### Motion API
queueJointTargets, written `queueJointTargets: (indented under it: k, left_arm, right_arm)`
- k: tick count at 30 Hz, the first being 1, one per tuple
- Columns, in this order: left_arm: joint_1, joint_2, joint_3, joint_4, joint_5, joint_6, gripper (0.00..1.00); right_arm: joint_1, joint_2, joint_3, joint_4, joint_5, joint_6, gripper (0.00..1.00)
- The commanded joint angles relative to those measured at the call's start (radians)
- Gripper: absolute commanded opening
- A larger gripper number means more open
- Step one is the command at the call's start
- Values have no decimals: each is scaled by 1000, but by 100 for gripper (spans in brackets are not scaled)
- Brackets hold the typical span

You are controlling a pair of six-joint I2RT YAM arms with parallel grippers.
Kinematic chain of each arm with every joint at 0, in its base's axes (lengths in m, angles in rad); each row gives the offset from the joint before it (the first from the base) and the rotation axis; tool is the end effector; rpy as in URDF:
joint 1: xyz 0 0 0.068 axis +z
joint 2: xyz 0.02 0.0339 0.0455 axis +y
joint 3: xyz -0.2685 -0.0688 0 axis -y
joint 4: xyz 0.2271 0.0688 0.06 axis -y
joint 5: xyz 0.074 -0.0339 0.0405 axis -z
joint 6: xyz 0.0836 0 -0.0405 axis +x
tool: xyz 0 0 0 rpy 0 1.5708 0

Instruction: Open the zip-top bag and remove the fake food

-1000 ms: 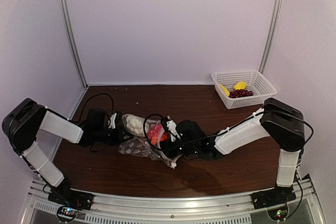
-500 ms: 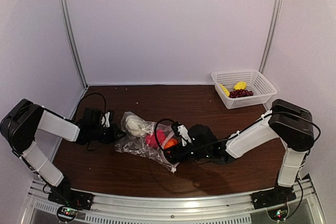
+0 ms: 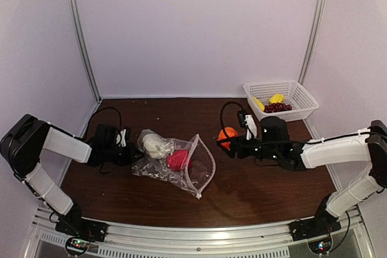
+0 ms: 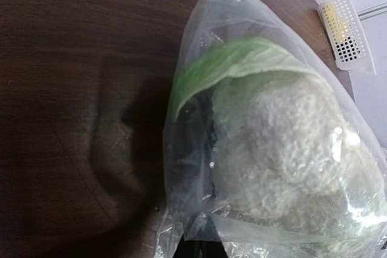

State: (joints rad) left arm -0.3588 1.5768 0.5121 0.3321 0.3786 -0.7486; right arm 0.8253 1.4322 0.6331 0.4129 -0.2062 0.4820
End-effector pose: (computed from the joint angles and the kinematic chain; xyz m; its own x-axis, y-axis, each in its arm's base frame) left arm 0.2672 -0.1332 0.1110 -0.8560 -0.3544 -0.3764 0.0013 0.7266 -0.6871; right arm 0.2103 0.2531 0.1998 -0.6194 -0.0020 -0.7851 -0.6328 0.5931 0.4977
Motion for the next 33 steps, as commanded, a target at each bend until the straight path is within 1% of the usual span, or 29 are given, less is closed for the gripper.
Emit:
queueJointTargets:
  k: [1, 4, 6, 9, 13, 18, 23, 27, 33]
  left_arm:
    - [11, 3, 5, 20, 4, 15, 0]
    - [11, 4, 6, 25, 9, 15, 0]
    - [11, 7, 9, 25, 12, 14, 0]
    - [11, 12, 11, 30, 16, 14, 0]
    - [11, 15, 12, 38, 21, 11, 0]
    - [11, 18, 16, 43, 25, 11, 0]
    - [11, 16, 17, 42, 29, 12, 0]
    - [11, 12, 19, 37, 28, 15, 0]
    - [11, 8, 22, 33, 29, 14, 0]
  right_arm:
    - [-196, -56, 27, -114, -44, -66, 66]
    - [-362, -49, 107, -138, -50, -93, 66]
    - [-459, -24, 161, -127, -61, -78, 66]
    - [-564, 41, 254, -99, -60, -57, 66]
    - [-657, 167, 388, -106, -28, -59, 67]
    - [-719, 327, 553, -126, 4, -56, 71]
    - [-735, 480, 727, -183, 55, -80, 72]
    - [-743, 597, 850, -223, 63, -92, 74]
    - [-752, 731, 1043, -298, 63, -112, 82]
